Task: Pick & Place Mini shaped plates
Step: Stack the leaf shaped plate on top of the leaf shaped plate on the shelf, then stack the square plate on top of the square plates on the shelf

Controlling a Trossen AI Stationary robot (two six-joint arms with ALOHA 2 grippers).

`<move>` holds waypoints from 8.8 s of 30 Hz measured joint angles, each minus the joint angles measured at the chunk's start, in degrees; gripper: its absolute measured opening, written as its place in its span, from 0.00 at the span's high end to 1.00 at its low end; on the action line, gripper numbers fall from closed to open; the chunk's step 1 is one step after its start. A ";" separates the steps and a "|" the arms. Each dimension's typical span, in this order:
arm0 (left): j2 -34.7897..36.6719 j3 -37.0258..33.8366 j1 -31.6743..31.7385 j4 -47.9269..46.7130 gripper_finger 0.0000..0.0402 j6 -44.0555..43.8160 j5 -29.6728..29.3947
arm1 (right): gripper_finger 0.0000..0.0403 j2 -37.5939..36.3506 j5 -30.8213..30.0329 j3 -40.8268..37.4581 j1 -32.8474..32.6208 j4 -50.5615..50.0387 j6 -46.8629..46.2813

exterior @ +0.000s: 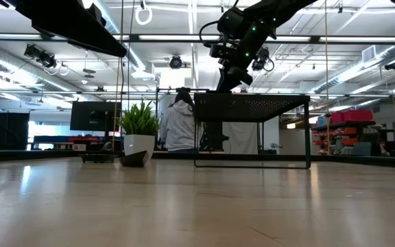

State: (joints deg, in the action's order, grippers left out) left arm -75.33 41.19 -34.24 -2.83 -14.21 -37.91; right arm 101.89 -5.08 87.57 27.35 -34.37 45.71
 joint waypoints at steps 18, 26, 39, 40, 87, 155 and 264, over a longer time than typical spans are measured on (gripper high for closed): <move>0.00 0.00 0.00 0.02 0.71 -0.01 0.00 | 0.61 -1.44 -0.04 0.00 -0.40 -0.64 -3.16; 0.00 0.00 0.07 0.04 0.71 -0.01 -0.02 | 0.69 -4.24 0.09 0.07 -0.73 -4.29 -6.33; 0.00 0.00 0.07 0.04 0.71 0.01 -1.03 | 0.95 -3.87 2.30 0.07 5.43 -4.73 -17.08; 0.00 0.00 0.07 0.02 0.71 0.01 -1.25 | 0.96 -3.76 2.80 0.07 5.56 -4.79 -17.40; 0.00 -1.08 -7.43 -35.45 0.71 -38.52 -5.00 | 0.99 -1.31 -8.89 -4.04 -52.51 16.35 -43.67; -0.02 -16.31 49.96 -6.27 0.78 29.89 22.32 | 0.62 5.57 -21.46 -28.50 -54.12 64.81 -58.53; -34.49 57.44 41.22 -35.51 0.71 36.29 10.51 | 0.62 -14.67 -36.06 -28.50 -75.19 21.38 -80.46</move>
State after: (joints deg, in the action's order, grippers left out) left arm -109.82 98.63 6.98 -38.34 22.08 -27.40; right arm 87.22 -41.15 59.07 -47.83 -12.99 -34.74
